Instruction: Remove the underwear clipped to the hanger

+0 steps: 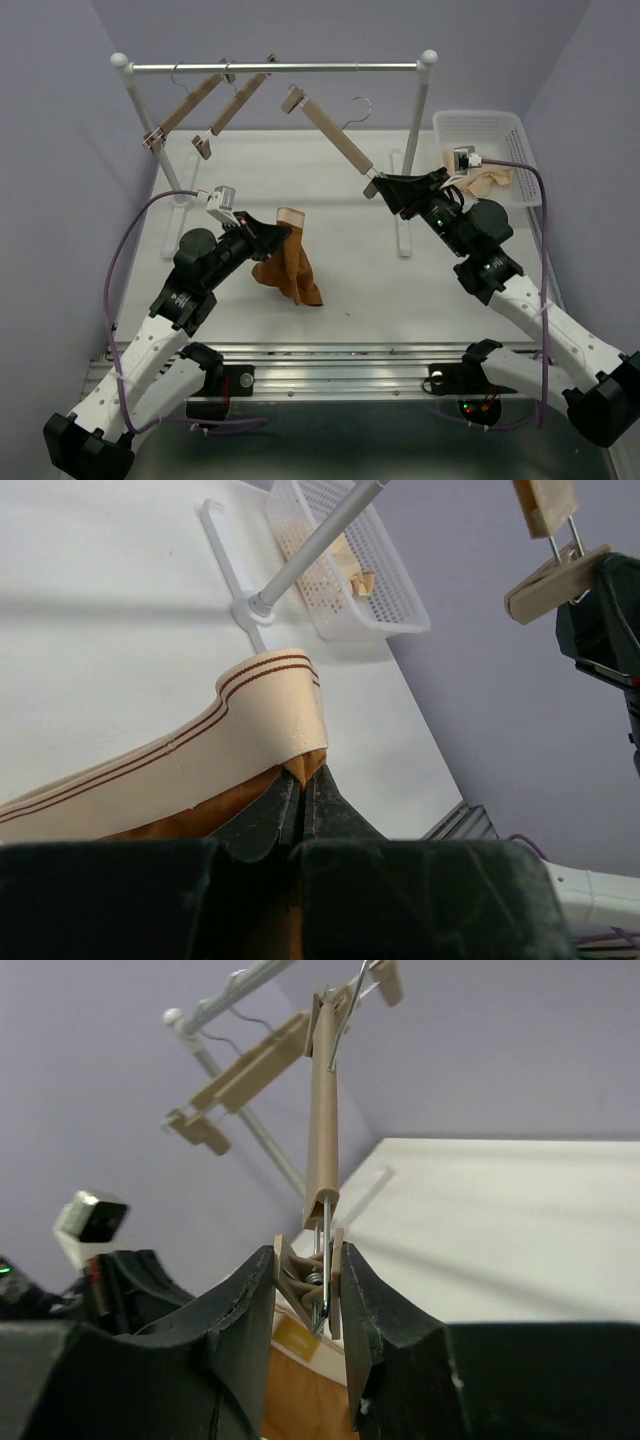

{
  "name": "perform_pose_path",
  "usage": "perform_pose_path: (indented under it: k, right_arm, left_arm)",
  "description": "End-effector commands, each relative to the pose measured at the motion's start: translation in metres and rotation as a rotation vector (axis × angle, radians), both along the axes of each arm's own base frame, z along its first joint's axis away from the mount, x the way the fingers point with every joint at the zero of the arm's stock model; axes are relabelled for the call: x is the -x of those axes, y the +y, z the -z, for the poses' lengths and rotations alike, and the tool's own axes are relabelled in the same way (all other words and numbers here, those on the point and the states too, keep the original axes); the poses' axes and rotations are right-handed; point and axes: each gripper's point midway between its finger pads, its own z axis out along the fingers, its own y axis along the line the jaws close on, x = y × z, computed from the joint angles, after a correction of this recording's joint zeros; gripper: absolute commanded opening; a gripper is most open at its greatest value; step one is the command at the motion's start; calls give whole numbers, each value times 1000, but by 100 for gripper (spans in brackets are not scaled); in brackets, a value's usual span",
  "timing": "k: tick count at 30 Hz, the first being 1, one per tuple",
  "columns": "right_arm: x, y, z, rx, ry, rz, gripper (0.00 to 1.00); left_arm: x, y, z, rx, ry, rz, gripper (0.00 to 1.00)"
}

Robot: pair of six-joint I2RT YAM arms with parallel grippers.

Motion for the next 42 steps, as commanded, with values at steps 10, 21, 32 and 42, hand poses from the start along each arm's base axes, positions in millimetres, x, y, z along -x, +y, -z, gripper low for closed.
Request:
perform_pose_path:
  k: [10, 21, 32, 42]
  right_arm:
    - [-52, -37, -47, 266, -156, 346, 1]
    - [-59, -25, -67, 356, -251, 323, 1]
    - [-51, -34, -85, 353, -311, 358, 1]
    - [-51, -50, -97, 320, -317, 440, 1]
  left_arm:
    - [-6, 8, -52, 8, -146, -46, 0]
    - [-4, 15, -49, 17, -139, -81, 0]
    - [-10, 11, -46, 44, -116, -83, 0]
    - [-9, 0, -45, 72, -119, -29, 0]
